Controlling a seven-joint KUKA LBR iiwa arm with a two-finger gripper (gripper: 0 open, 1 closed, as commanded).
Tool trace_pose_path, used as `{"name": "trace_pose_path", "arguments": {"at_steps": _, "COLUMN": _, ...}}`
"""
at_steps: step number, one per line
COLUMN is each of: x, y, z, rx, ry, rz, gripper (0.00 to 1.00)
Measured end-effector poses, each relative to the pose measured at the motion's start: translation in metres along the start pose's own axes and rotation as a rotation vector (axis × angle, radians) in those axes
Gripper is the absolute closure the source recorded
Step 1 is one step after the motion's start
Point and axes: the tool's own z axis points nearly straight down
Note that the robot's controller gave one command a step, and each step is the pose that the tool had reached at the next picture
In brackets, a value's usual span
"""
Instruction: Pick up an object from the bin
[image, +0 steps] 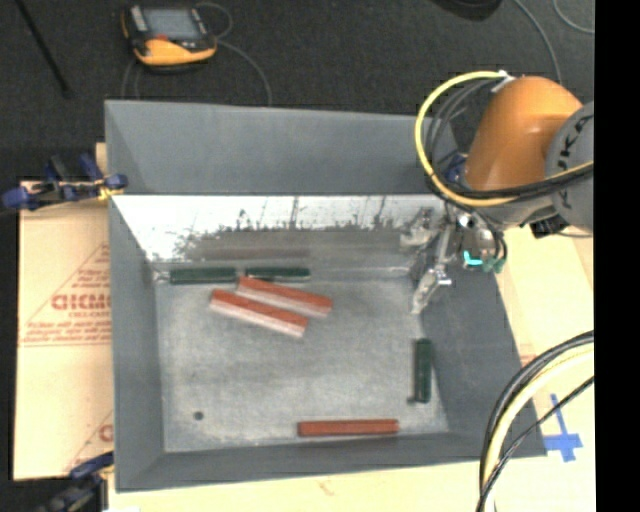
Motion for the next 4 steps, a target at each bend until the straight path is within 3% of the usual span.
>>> {"name": "trace_pose_path", "arguments": {"at_steps": 1, "x": -0.002, "y": 0.000, "z": -0.005, "rx": 0.001, "ry": -0.008, "rz": -0.002, "gripper": 0.00}}
{"name": "trace_pose_path", "arguments": {"at_steps": 2, "x": 0.009, "y": 0.052, "z": 0.033, "rx": 0.001, "ry": -0.011, "rz": 0.040, "gripper": 0.00}}
{"name": "trace_pose_path", "arguments": {"at_steps": 3, "x": 0.000, "y": 0.045, "z": 0.089, "rx": -0.003, "ry": -0.012, "rz": -0.067, "gripper": 0.00}}
{"name": "trace_pose_path", "arguments": {"at_steps": 4, "x": 0.002, "y": 0.039, "z": 0.090, "rx": 0.001, "ry": -0.010, "rz": -0.072, "gripper": 1.00}}
